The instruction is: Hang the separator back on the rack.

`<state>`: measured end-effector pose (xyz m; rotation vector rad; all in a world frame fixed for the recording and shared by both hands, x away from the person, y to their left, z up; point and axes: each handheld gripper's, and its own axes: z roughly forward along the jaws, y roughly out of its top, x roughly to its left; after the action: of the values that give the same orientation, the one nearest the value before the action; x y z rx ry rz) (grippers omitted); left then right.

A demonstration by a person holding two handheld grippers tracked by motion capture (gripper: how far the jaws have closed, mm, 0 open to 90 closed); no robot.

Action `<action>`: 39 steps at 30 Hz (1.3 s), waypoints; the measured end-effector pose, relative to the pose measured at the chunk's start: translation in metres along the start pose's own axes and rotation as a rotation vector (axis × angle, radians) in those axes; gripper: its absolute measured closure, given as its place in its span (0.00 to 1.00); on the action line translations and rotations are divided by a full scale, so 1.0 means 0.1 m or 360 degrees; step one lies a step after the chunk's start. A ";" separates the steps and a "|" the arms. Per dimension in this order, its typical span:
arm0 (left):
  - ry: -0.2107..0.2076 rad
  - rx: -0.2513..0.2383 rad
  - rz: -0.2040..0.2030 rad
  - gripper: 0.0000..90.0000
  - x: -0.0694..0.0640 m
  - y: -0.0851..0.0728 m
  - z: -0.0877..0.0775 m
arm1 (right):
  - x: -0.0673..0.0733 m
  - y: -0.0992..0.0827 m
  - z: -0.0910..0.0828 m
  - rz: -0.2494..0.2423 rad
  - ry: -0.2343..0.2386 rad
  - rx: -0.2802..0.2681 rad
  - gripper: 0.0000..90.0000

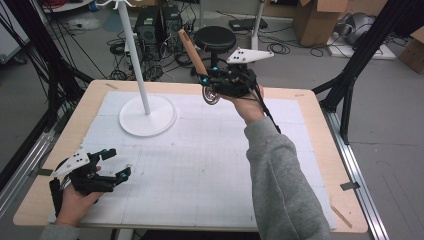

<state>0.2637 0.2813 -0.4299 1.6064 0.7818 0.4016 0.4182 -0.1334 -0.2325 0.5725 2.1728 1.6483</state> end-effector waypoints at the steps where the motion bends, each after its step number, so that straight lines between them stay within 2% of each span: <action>1: 0.0000 0.0000 0.0000 0.04 0.00 0.00 0.00 | 0.00 0.01 0.01 0.0000 -0.0003 -0.0003 0.78; 11: 0.0001 -0.0012 -0.0005 0.04 0.00 0.00 -0.01 | 0.03 0.08 0.11 0.0004 0.0021 -0.0005 0.78; 39: 0.0003 -0.0024 -0.0007 0.04 0.01 -0.01 -0.03 | 0.04 0.19 0.34 0.0030 0.0025 -0.0016 0.78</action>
<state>0.2626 0.2838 -0.4301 1.5903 0.7819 0.4048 0.4341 -0.0994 -0.2236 0.5810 2.1754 1.6775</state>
